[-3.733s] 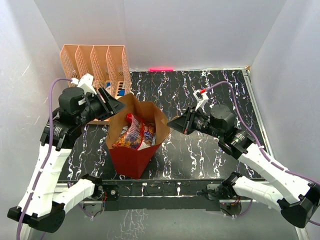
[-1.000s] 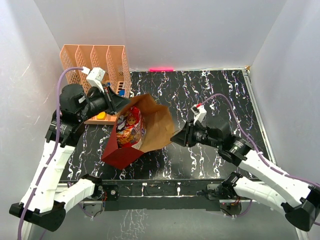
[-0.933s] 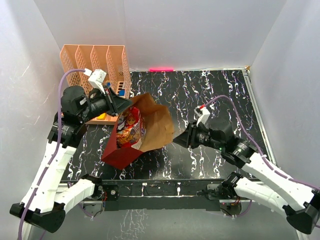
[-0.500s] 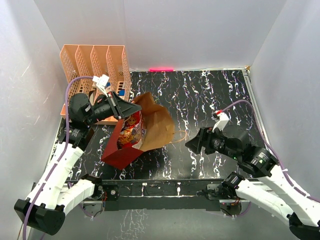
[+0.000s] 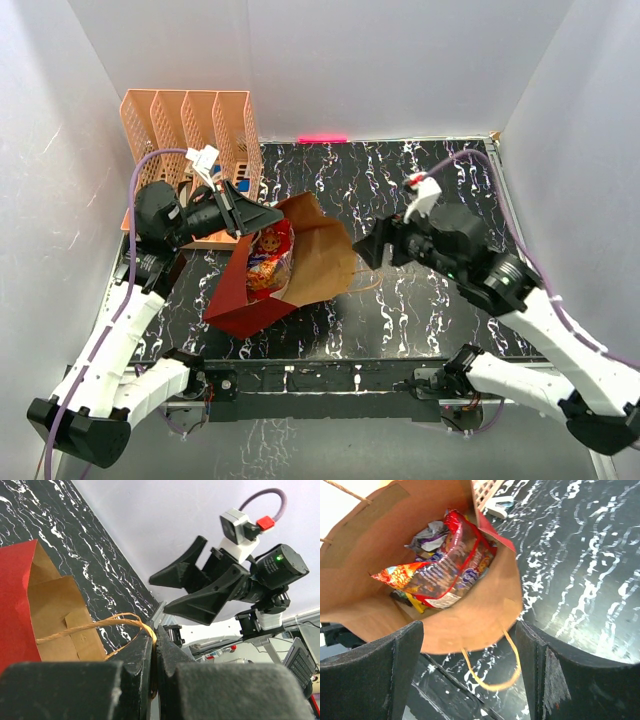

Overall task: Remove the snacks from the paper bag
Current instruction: Adjust the paper bag at the center of the board, then take out the snack from the paper bag.

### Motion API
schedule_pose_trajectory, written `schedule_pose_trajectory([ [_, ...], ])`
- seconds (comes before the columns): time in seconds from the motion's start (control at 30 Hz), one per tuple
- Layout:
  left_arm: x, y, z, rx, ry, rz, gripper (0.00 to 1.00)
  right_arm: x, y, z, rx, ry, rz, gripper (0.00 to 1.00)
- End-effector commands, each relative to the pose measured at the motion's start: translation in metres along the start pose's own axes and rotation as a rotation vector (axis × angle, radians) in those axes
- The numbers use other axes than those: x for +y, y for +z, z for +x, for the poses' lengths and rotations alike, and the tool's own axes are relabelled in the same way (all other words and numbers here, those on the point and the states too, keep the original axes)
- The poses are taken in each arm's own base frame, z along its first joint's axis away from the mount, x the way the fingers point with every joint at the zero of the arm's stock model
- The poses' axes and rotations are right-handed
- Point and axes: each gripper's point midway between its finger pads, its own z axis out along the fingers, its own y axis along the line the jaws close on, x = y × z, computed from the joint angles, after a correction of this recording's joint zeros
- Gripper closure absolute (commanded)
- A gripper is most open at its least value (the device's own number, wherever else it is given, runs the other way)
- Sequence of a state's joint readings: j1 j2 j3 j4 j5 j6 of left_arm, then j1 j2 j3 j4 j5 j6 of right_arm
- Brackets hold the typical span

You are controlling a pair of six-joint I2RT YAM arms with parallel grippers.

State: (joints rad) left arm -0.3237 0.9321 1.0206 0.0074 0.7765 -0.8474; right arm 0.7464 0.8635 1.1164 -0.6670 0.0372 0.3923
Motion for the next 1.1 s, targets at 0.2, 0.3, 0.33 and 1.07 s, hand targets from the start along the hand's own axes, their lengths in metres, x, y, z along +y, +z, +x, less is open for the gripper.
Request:
schedule_pose_trajectory([
  [0.2,-0.024,-0.002,-0.015,0.001,0.077,0.039,1.0,0.101,0.065,-0.025,0.035,0.295,-0.433,0.23],
  [0.3,-0.024,-0.002,-0.015,-0.009,0.071,0.046,1.0,0.108,0.093,-0.008,0.068,0.395,-0.37,0.23],
  [0.33,-0.024,-0.002,-0.014,-0.013,0.064,0.051,1.0,0.106,0.103,-0.003,0.073,0.426,-0.316,0.23],
  [1.07,-0.003,0.0,-0.006,-0.05,-0.005,0.022,1.0,0.055,0.218,0.099,0.022,0.591,0.19,0.28],
])
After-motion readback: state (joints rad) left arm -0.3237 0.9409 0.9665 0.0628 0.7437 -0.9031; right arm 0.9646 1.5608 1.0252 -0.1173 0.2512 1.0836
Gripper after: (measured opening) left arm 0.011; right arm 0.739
